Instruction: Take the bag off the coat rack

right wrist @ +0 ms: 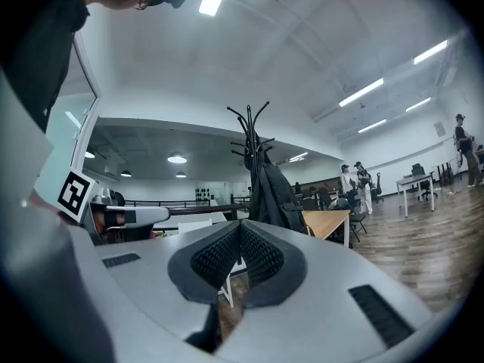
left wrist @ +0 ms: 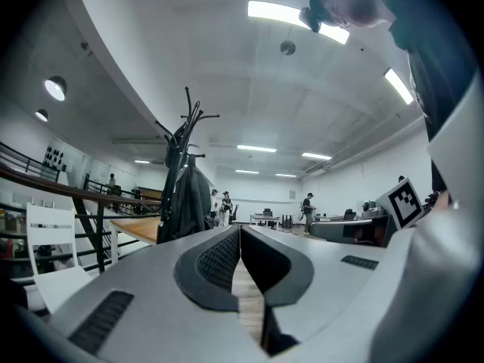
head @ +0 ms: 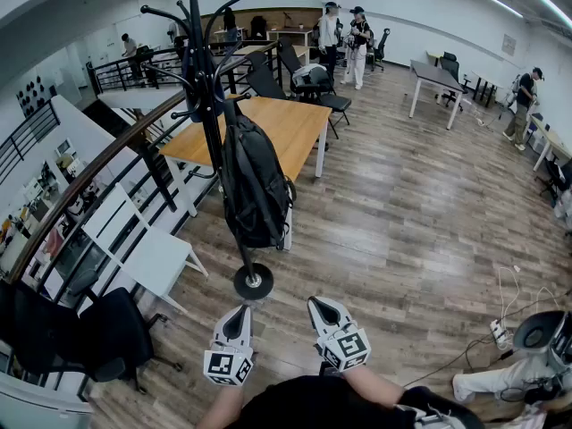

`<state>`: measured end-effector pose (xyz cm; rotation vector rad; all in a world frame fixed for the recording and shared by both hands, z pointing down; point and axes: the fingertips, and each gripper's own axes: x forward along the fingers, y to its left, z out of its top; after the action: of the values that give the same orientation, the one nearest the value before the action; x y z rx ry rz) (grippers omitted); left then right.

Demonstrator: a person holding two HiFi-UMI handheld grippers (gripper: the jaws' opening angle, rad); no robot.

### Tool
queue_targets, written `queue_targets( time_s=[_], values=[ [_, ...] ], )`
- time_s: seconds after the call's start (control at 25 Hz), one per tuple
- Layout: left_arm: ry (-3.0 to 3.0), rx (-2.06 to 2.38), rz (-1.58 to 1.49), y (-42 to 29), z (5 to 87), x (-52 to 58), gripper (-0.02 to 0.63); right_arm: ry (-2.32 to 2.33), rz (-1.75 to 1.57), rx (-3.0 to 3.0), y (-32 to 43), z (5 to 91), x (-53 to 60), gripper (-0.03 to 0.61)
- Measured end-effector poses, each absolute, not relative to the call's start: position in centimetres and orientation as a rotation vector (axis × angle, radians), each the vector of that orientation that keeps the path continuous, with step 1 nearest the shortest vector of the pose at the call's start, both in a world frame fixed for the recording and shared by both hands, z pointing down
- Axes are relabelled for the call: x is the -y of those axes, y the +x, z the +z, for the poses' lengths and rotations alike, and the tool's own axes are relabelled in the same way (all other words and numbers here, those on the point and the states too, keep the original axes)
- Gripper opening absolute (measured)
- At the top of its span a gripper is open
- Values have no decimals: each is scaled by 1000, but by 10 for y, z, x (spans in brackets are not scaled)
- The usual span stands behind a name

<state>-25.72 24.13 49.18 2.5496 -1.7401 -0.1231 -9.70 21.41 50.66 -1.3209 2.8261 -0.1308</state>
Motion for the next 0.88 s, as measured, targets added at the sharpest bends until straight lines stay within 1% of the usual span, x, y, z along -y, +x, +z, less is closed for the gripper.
queue_targets(
  time_s=[0.88],
  values=[
    [2552, 1634, -114, -240, 506, -253, 17, -1309, -245, -2826, -87, 522, -233, 32]
  ],
)
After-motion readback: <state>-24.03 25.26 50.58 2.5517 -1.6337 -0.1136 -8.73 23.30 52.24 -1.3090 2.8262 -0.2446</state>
